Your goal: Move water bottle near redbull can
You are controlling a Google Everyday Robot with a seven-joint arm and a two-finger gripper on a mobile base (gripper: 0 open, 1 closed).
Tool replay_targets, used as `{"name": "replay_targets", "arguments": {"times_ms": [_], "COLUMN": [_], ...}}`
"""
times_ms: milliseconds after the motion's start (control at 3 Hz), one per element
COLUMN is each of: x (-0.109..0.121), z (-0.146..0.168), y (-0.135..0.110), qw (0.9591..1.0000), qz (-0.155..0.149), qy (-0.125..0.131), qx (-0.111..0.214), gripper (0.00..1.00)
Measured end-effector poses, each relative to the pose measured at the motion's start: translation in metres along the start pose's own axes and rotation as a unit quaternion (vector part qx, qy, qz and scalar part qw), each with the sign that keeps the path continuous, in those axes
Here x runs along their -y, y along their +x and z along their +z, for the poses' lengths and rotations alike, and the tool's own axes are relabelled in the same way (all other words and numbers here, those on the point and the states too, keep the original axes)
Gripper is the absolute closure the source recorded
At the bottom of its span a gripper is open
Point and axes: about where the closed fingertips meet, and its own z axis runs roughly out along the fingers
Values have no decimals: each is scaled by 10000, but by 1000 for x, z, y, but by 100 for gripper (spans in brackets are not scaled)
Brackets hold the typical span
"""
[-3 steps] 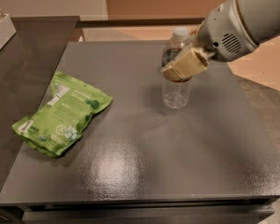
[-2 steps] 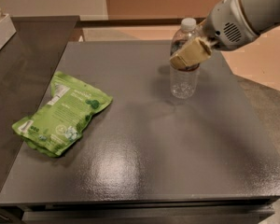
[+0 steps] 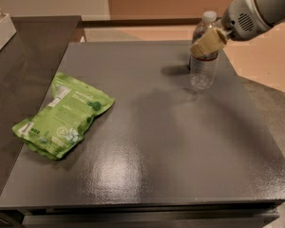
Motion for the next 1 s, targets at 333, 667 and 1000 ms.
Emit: {"name": "replay_targets", "arguments": {"times_ms": [333,667,1000], "x": [28,46,58], "z": [1,1,6], "y": [8,13,20], "qw": [9996,9986,9974], "qz": [275,495,681], "qy": [98,106,47], "qx": [56,139,242], "gripper": [100,100,100]}}
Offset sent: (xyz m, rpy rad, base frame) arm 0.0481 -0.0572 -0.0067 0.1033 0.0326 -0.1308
